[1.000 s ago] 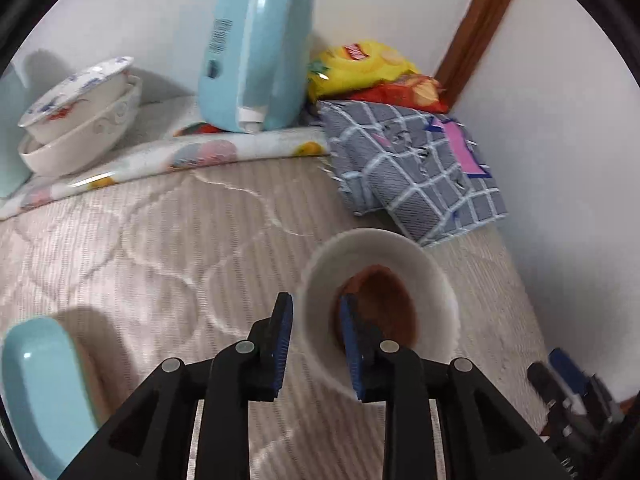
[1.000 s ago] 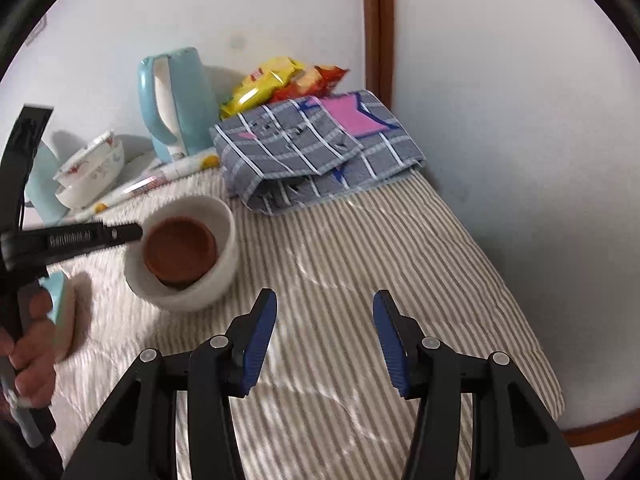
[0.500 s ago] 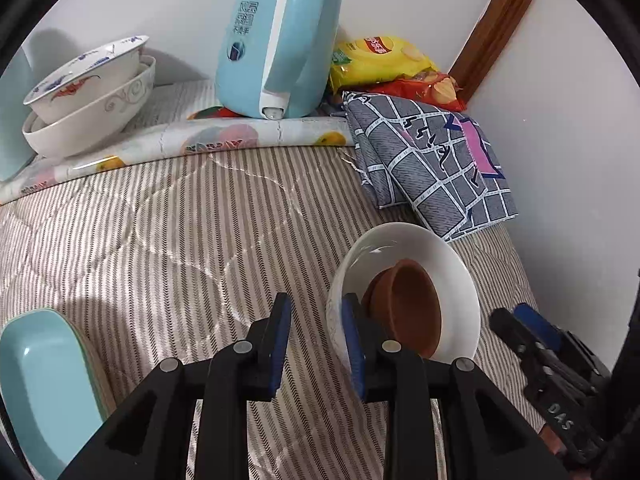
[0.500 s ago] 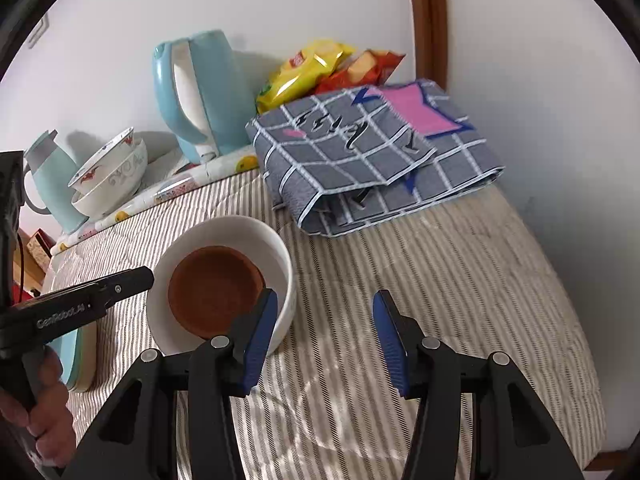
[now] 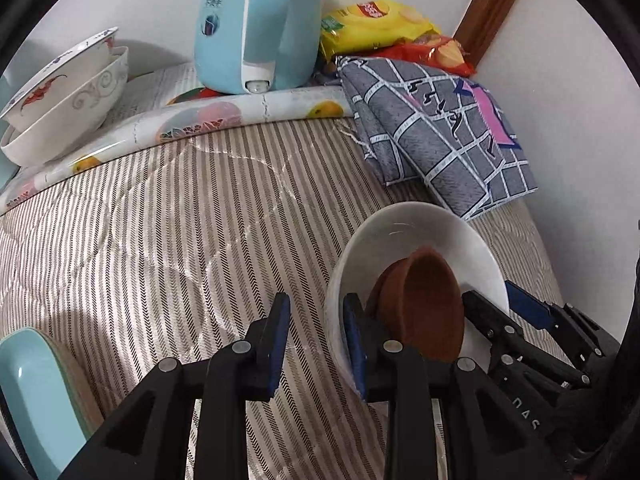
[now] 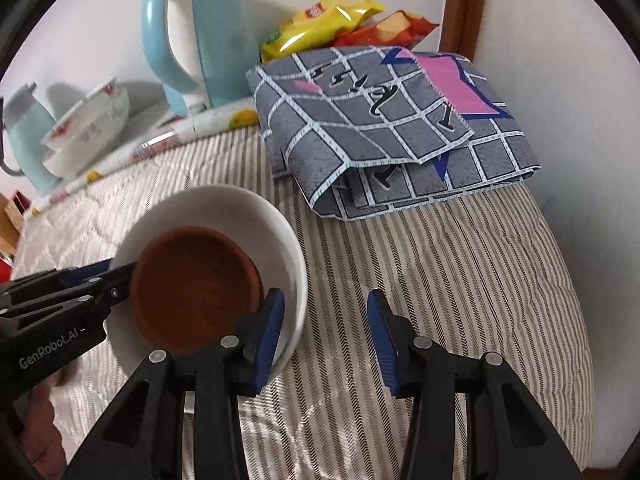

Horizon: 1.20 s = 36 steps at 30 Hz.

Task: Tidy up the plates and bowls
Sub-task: 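Close both grippers on the rim of the white bowl, then lift the white bowl with both grippers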

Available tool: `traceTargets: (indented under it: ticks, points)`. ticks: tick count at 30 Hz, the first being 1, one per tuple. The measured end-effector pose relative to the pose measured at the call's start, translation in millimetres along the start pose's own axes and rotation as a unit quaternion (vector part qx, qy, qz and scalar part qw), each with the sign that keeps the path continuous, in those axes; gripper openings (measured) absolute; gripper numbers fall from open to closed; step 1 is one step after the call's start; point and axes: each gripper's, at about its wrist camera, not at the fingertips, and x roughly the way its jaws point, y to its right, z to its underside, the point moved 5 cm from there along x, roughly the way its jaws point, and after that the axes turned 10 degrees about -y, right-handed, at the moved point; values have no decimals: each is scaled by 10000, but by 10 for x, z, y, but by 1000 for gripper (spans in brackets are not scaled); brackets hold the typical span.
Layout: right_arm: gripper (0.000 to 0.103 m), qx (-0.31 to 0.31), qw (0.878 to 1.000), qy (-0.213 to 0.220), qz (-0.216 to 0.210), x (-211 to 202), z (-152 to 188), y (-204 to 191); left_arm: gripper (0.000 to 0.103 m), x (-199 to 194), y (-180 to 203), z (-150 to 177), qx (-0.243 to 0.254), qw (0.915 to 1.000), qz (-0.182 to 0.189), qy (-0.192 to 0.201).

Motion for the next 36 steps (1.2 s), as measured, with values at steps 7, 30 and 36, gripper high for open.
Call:
traceTargets:
  ticks: [7, 30, 36]
  points:
    - [46, -10, 9998, -194, -3, 100, -47, 21, 27, 91, 24, -6, 85, 9999, -82, -81]
    - [33, 286, 9969, -114, -722, 113, -28, 65, 12, 105, 43, -21, 100, 9995, 279, 132]
    - [12, 270, 9971, -5, -707, 78, 6, -48, 11, 75, 50, -16, 82, 9993, 220, 275]
